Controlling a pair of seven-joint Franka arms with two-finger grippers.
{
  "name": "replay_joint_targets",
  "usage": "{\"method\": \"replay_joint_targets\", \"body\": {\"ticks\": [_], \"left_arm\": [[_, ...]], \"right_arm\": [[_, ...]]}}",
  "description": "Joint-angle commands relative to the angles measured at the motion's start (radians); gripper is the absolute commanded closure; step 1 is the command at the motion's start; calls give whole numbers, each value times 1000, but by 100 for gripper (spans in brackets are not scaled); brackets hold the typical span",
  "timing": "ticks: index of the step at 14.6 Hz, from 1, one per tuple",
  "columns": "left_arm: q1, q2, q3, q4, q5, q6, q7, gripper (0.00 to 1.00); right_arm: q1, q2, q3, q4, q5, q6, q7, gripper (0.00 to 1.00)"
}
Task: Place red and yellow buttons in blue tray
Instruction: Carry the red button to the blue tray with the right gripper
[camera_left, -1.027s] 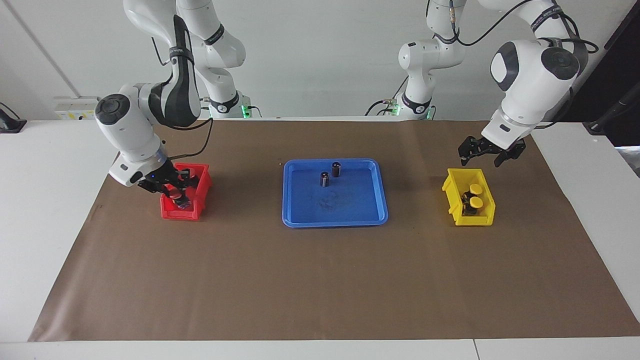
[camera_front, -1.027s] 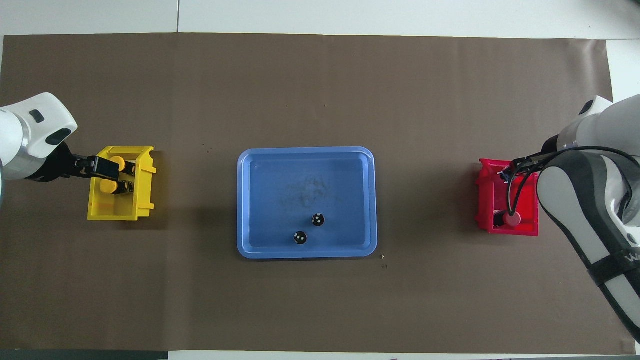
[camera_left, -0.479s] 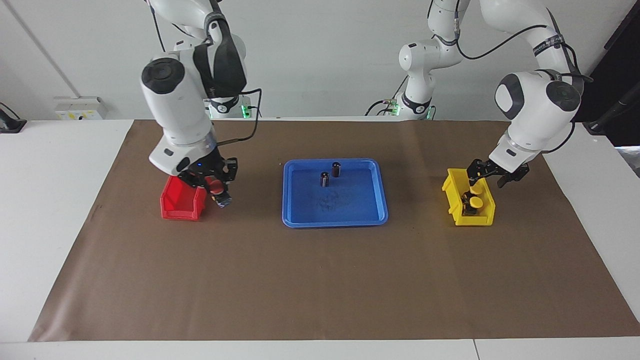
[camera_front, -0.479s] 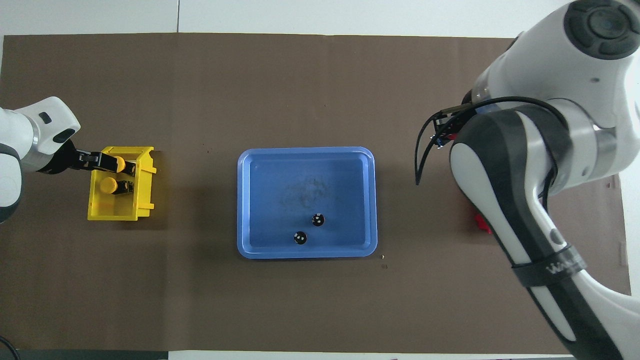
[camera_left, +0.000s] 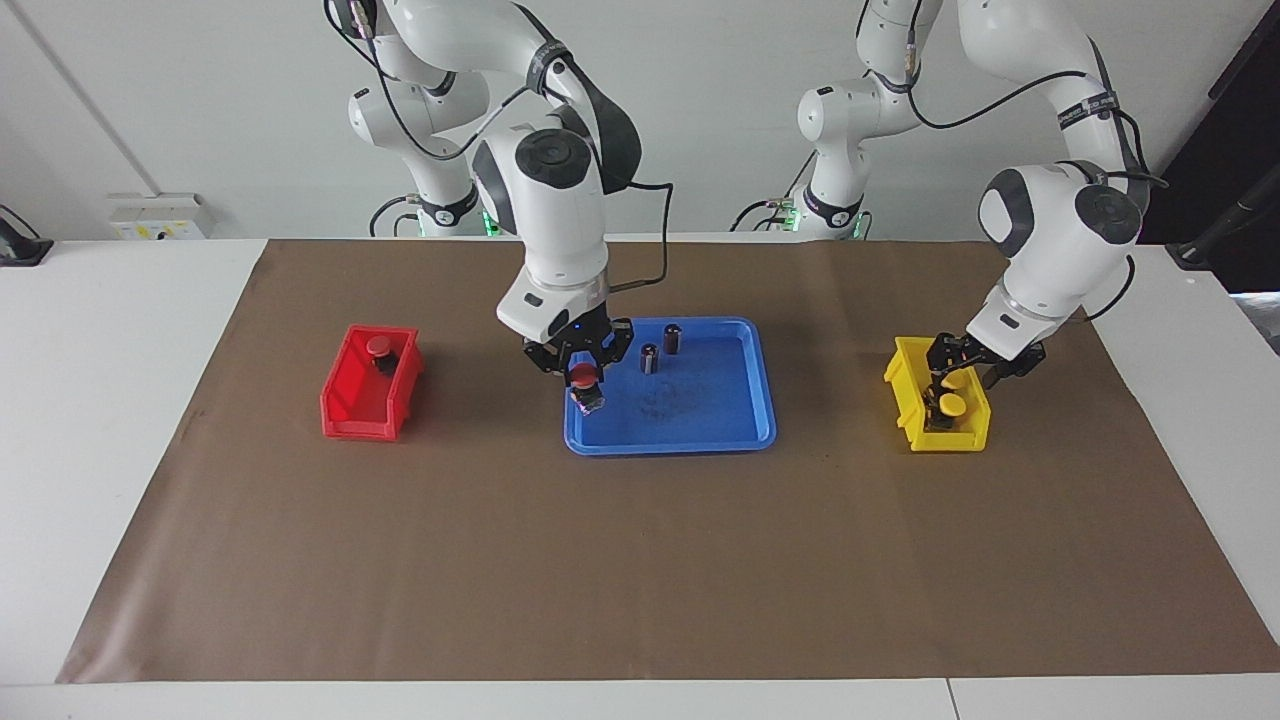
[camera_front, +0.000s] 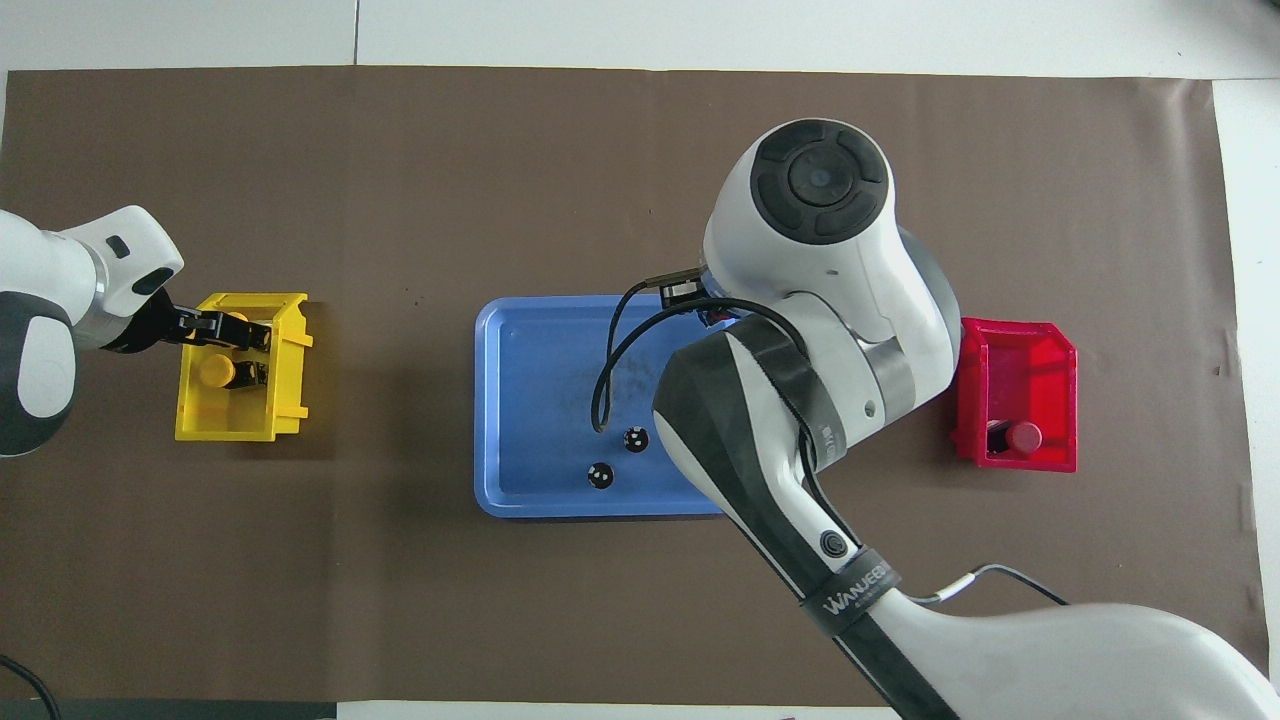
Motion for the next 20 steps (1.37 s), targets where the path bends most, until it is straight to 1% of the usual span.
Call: {"method": "replay_joint_targets", "body": {"ticks": [1, 3, 6, 8, 9, 11, 14, 17, 18, 19, 20], "left_arm": [[10, -36, 1, -76, -9, 53, 17, 18], [14, -48, 1, -104, -9, 75, 17, 18], [15, -50, 1, -112, -9, 77, 17, 18], [17, -54, 1, -130, -9, 81, 11, 18], [23, -54, 1, -144, -9, 107, 12, 18], [32, -56, 0, -147, -9, 110, 12, 18], [32, -60, 0, -150, -9, 104, 11, 18], [21, -62, 0, -153, -9, 104, 6, 18], [21, -62, 0, -155, -9, 106, 6, 18], [20, -62, -2, -155, -9, 107, 6, 18], [20, -62, -2, -155, -9, 107, 5, 18]], "right_arm": [[50, 114, -7, 80, -11, 19, 61, 86], [57, 116, -5, 66, -5, 39, 67, 86], [58, 113, -5, 35, 3, 36, 110, 86], [89, 121, -2, 31, -2, 49, 124, 85], [90, 128, -2, 28, -8, 71, 124, 85], [90, 135, -2, 0, -7, 111, 124, 84], [96, 129, -2, -17, -5, 94, 124, 83], [98, 121, -2, -47, -5, 109, 127, 76], [98, 121, -2, -47, -5, 108, 127, 70], [98, 121, -2, -47, -5, 108, 127, 53], [98, 121, -2, -46, -5, 108, 127, 46]]}}
